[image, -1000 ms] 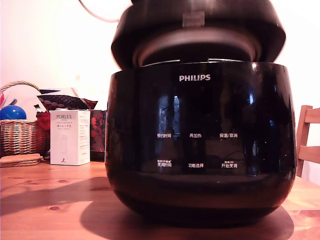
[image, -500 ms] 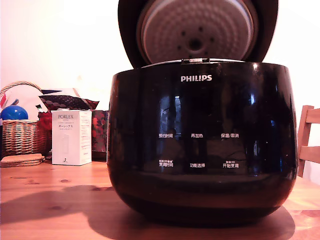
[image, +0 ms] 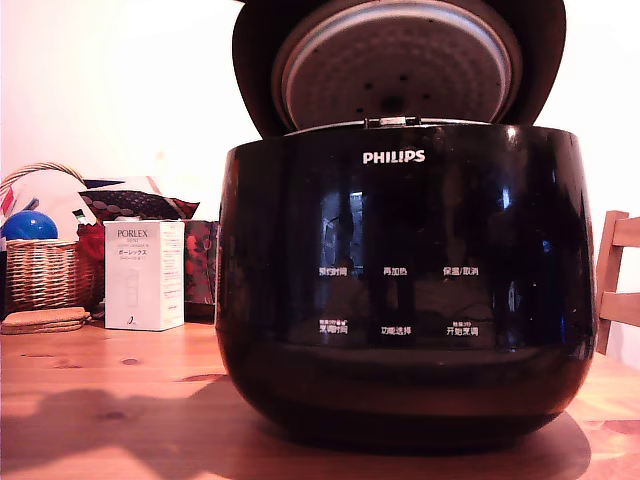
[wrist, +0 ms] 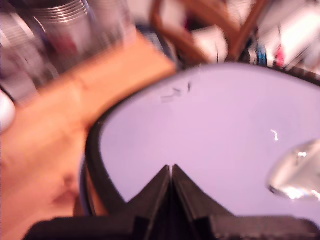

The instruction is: Close the rice cooker by pressing the lid down with medium force

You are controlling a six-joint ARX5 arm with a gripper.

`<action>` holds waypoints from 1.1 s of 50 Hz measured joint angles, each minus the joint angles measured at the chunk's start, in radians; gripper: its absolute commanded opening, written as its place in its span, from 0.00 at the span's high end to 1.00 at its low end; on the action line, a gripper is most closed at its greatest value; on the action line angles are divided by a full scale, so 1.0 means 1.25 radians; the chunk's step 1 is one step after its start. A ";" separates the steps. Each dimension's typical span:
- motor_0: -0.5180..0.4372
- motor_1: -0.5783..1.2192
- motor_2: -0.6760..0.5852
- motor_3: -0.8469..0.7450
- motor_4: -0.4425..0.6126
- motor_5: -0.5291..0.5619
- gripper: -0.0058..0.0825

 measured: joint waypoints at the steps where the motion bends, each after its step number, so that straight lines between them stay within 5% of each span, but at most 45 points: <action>1: -0.005 0.001 -0.004 0.006 0.000 0.000 0.96; 40: -0.042 0.003 -0.211 0.341 -0.074 0.000 0.96; 55: -0.067 0.003 -0.251 0.413 -0.119 0.075 0.96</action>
